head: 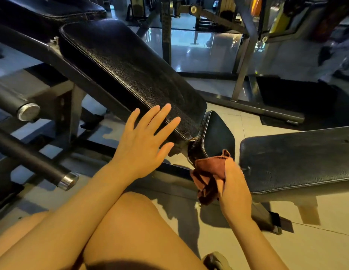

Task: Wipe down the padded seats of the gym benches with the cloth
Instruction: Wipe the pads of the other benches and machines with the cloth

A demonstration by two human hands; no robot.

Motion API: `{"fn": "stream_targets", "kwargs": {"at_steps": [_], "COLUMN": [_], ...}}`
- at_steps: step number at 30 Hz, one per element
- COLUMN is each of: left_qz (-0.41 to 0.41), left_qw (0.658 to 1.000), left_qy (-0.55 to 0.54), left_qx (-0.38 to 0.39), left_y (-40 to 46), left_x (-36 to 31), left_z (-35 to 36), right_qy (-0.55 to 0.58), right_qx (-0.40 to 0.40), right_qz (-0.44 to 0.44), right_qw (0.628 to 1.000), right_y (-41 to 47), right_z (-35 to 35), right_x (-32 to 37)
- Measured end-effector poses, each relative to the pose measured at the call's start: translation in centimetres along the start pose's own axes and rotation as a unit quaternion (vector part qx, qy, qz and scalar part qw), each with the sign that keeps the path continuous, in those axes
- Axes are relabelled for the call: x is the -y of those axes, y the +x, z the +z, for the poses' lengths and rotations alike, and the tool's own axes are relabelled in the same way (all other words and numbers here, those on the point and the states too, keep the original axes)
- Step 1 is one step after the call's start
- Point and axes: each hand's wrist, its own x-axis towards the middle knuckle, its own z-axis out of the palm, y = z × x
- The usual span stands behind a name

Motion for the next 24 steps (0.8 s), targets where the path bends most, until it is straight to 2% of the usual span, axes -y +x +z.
{"fn": "stream_targets", "kwargs": {"at_steps": [1,3,5,7,10,13,18,21,24], "left_qz": [0.0,0.004,0.006,0.002,-0.009,-0.01,-0.012,-0.017,-0.024], "left_qw": [1.0,0.999,0.999,0.999,1.0,0.999,0.999,0.999,0.999], "left_qy": [0.008,0.024,0.024,0.013,0.002,0.0,0.011,0.007,0.014], "left_qx": [0.009,0.024,0.033,0.032,0.028,0.031,0.032,0.035,0.046], "left_y": [-0.1,-0.4,-0.6,-0.5,-0.5,-0.6,-0.6,-0.5,-0.5], "left_x": [0.3,0.8,0.9,0.8,0.7,0.7,0.7,0.4,0.0], "left_z": [0.3,0.9,1.4,1.5,1.6,1.6,1.5,1.5,1.3], "right_qy": [-0.07,-0.228,-0.288,-0.294,-0.251,-0.23,-0.192,-0.167,-0.196], "right_qx": [-0.016,-0.075,-0.107,-0.103,-0.091,-0.046,-0.014,-0.007,-0.006], "right_qz": [0.006,-0.047,-0.096,-0.137,-0.134,-0.16,-0.035,-0.017,-0.007], "right_qw": [0.997,0.97,0.947,0.94,0.954,0.959,0.981,0.986,0.981], "right_y": [0.2,1.1,2.3,3.6,5.1,4.3,1.1,0.4,0.4], "right_z": [-0.4,-0.9,-0.5,0.9,2.0,0.7,-1.8,-2.3,-2.5], "right_x": [-0.3,0.0,1.5,3.4,4.0,1.6,-2.3,-2.0,-0.8]}}
